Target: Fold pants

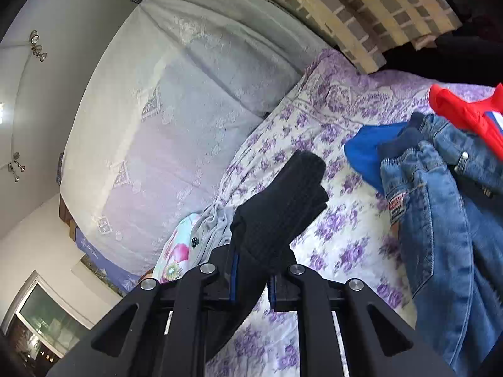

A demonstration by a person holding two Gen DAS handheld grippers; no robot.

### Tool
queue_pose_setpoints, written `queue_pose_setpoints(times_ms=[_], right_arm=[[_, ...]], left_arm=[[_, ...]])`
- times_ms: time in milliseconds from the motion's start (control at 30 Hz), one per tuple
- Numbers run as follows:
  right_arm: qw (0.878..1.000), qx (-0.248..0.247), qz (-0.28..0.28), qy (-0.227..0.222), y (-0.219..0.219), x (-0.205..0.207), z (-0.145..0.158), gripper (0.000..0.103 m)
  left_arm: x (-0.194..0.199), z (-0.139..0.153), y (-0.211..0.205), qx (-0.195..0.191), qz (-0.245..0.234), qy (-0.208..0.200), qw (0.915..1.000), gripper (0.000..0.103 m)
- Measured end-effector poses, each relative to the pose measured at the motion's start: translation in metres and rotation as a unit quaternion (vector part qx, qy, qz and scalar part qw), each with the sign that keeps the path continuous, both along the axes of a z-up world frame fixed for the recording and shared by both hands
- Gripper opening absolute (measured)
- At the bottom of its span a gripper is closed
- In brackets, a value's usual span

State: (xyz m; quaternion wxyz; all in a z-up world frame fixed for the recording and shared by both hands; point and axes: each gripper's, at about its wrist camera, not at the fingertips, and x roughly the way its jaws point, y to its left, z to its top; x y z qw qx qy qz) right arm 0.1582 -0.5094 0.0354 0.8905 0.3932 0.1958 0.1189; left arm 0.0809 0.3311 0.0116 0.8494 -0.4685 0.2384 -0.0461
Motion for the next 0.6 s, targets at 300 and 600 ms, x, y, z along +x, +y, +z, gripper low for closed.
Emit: queue_pose_setpoints(times_ms=[300, 600], right_arm=[[0.99, 0.023, 0.011, 0.136, -0.027, 0.017, -0.122, 0.017], [0.992, 0.003, -0.018, 0.128, -0.021, 0.003, -0.118, 0.022]], left_arm=[[0.003, -0.112, 0.003, -0.067, -0.015, 0.099, 0.9927, 0.027], [-0.051, -0.036, -0.017, 0.053, 0.033, 0.059, 0.9963, 0.066]])
